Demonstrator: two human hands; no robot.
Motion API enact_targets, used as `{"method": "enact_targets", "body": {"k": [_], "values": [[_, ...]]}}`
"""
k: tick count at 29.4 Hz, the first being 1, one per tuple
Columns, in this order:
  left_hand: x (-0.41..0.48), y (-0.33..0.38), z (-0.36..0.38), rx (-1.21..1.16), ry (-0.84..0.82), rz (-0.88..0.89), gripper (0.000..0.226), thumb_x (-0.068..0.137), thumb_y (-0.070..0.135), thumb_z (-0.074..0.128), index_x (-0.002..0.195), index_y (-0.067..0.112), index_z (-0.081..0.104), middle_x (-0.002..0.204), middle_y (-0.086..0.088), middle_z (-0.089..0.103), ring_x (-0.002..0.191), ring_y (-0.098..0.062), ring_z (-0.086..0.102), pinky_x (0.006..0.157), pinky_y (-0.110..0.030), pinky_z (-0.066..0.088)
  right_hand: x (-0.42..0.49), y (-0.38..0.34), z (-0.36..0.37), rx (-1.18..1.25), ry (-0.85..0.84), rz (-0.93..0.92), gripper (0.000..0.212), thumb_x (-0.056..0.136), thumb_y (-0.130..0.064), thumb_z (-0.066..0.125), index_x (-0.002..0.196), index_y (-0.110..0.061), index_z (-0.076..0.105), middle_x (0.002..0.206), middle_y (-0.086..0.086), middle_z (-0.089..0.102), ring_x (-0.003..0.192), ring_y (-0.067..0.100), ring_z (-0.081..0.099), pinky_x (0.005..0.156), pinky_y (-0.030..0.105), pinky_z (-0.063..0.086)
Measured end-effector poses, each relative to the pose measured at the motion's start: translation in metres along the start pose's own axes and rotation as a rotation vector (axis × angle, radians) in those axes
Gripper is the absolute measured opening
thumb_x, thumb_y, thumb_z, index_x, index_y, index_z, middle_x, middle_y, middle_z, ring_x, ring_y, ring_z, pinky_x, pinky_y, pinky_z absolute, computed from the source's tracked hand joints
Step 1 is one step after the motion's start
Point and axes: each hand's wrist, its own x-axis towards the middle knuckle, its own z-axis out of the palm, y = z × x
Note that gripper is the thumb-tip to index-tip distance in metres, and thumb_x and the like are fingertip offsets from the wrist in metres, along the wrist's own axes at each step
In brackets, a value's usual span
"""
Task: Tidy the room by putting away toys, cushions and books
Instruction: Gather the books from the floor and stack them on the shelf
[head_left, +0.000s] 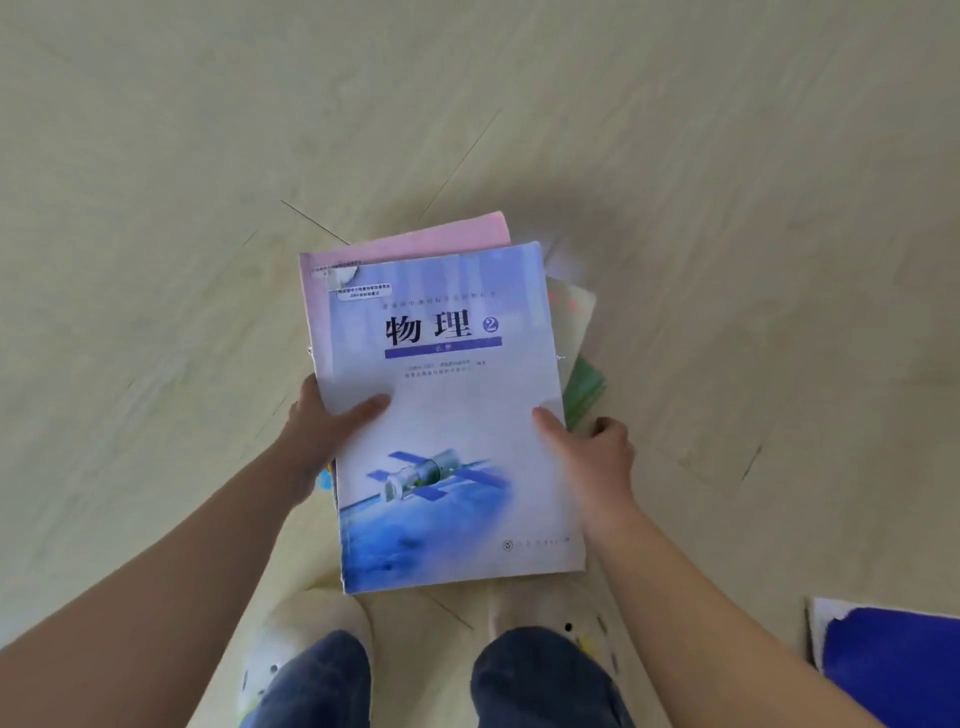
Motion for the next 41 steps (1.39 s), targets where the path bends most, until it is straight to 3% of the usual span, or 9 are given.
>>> {"method": "enact_targets", "body": {"k": [3, 6, 11, 20, 25, 31, 33, 37, 41], "values": [[0.008, -0.001, 0.003, -0.01, -0.027, -0.045, 0.104, 0.034, 0.062, 0.086, 0.122, 0.019, 0.052, 0.109, -0.005, 0.066, 0.096, -0.025, 0.065, 0.071, -0.036, 0.057, 0.0, 0.01, 0.01, 0.21, -0.187, 0.109, 0.059, 0.061, -0.038, 0.081, 0.104, -0.002, 0.062, 0.095, 0.009, 0.07, 0.08, 0.023, 0.068, 0.069, 0.031, 0.055], [0.004, 0.014, 0.008, -0.069, -0.137, -0.076, 0.069, 0.049, 0.039, 0.079, 0.112, 0.016, 0.064, 0.098, -0.004, 0.071, 0.085, -0.022, 0.067, 0.056, -0.023, 0.05, 0.004, 0.01, 0.01, 0.273, -0.252, 0.193, 0.026, 0.074, -0.026, 0.078, 0.082, -0.003, 0.068, 0.077, 0.009, 0.071, 0.067, 0.025, 0.067, 0.066, 0.032, 0.054], [0.006, 0.016, 0.002, -0.068, -0.211, -0.124, 0.047, 0.07, 0.033, 0.079, 0.112, 0.019, 0.061, 0.098, 0.001, 0.068, 0.084, -0.013, 0.063, 0.062, -0.022, 0.043, 0.009, 0.006, 0.014, 0.397, -0.457, 0.274, 0.039, 0.074, -0.032, 0.076, 0.104, -0.009, 0.07, 0.101, 0.012, 0.073, 0.093, 0.031, 0.07, 0.09, 0.046, 0.052], [-0.007, -0.003, -0.022, -0.241, -0.33, -0.145, 0.064, 0.045, 0.04, 0.082, 0.104, 0.02, 0.064, 0.091, -0.006, 0.075, 0.079, -0.026, 0.072, 0.072, -0.037, 0.059, -0.006, -0.001, 0.019, 0.394, -0.609, 0.21, 0.058, 0.068, -0.016, 0.072, 0.124, -0.01, 0.058, 0.113, 0.017, 0.068, 0.089, 0.03, 0.068, 0.059, 0.032, 0.056], [-0.018, -0.002, -0.051, -0.436, -0.226, -0.197, 0.044, 0.061, 0.021, 0.079, 0.1, 0.012, 0.06, 0.073, -0.007, 0.074, 0.057, -0.021, 0.07, 0.048, -0.03, 0.056, -0.017, -0.034, 0.034, 0.296, -0.696, 0.169, 0.025, 0.086, -0.021, 0.054, 0.106, -0.011, 0.066, 0.092, 0.011, 0.072, 0.075, 0.025, 0.069, 0.068, 0.033, 0.052], [-0.063, -0.007, -0.113, -0.657, -0.079, -0.186, 0.025, 0.082, 0.019, 0.066, 0.103, 0.008, 0.059, 0.071, -0.009, 0.073, 0.054, -0.022, 0.069, 0.046, -0.029, 0.054, -0.071, -0.09, 0.069, 0.069, -0.739, 0.09, 0.039, 0.078, -0.025, 0.06, 0.114, -0.011, 0.064, 0.105, 0.017, 0.069, 0.085, 0.031, 0.066, 0.071, 0.037, 0.053], [-0.09, -0.009, -0.144, -0.736, -0.021, -0.181, 0.028, 0.079, 0.019, 0.066, 0.103, 0.005, 0.061, 0.075, -0.012, 0.073, 0.055, -0.024, 0.069, 0.047, -0.03, 0.055, -0.101, -0.11, 0.087, -0.014, -0.806, 0.058, 0.05, 0.073, -0.027, 0.064, 0.119, -0.012, 0.06, 0.108, 0.017, 0.068, 0.084, 0.031, 0.067, 0.067, 0.037, 0.054], [-0.138, -0.012, -0.201, -0.831, 0.091, -0.164, 0.054, 0.07, 0.021, 0.075, 0.116, -0.001, 0.059, 0.092, -0.02, 0.07, 0.058, -0.027, 0.069, 0.05, -0.032, 0.055, -0.162, -0.147, 0.113, -0.137, -0.943, -0.013, 0.021, 0.083, -0.027, 0.055, 0.094, -0.012, 0.066, 0.077, 0.01, 0.071, 0.059, 0.025, 0.066, 0.06, 0.03, 0.049], [-0.214, -0.03, -0.255, -0.902, 0.288, -0.166, 0.046, 0.078, 0.022, 0.072, 0.115, -0.003, 0.062, 0.087, -0.018, 0.071, 0.055, -0.025, 0.068, 0.05, -0.029, 0.055, -0.246, -0.161, 0.136, -0.267, -1.116, -0.066, 0.022, 0.084, -0.029, 0.053, 0.09, -0.012, 0.066, 0.072, 0.009, 0.071, 0.055, 0.024, 0.066, 0.057, 0.029, 0.049]]}}
